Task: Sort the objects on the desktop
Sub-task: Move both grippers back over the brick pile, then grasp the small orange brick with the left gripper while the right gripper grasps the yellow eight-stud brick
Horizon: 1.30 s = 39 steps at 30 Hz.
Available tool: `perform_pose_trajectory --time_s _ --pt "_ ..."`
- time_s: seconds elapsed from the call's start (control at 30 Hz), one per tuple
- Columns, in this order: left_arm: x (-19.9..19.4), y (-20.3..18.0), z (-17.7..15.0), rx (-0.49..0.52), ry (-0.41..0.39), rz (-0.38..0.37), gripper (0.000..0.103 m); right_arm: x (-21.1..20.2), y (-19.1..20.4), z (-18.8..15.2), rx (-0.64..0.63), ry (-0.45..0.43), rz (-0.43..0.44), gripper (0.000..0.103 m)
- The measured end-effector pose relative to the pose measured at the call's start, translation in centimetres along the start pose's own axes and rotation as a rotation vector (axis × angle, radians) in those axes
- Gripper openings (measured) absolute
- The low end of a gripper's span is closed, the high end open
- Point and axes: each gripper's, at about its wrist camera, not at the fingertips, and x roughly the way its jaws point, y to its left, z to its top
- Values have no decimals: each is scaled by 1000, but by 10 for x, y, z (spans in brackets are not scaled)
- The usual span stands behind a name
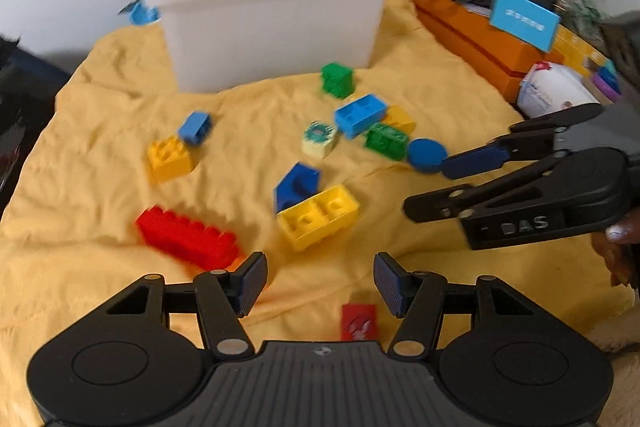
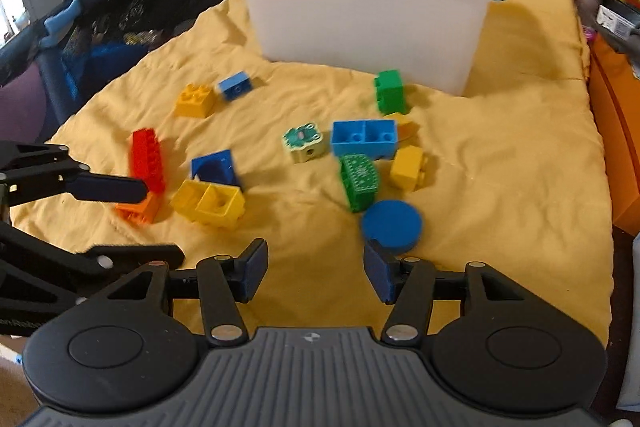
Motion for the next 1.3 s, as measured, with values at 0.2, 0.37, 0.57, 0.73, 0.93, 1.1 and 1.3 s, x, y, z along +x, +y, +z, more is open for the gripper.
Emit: perform_pose_trajectory --time_s 0.2,0.37,0.57,0.73,0.93,1.1,1.3 --pt "-8 16 -9 -40 42 18 67 -9 25 1 -197 -85 56 47" --pt "-12 21 -14 -43 44 28 67 -8 76 -4 -635 -147 91 39" --pt "-17 29 -18 -76 45 35 67 29 103 -10 -856 -89 4 34" --pt "-16 29 -18 -78 41 29 67 42 93 0 -804 -88 -24 34" --pt "-9 26 -12 -62 36 1 67 23 45 27 -358 47 182 24" --pt "0 19 -5 -35 46 35 67 31 -9 21 84 252 401 25" --pt "6 20 2 -24 37 75 67 15 -22 14 82 174 243 45"
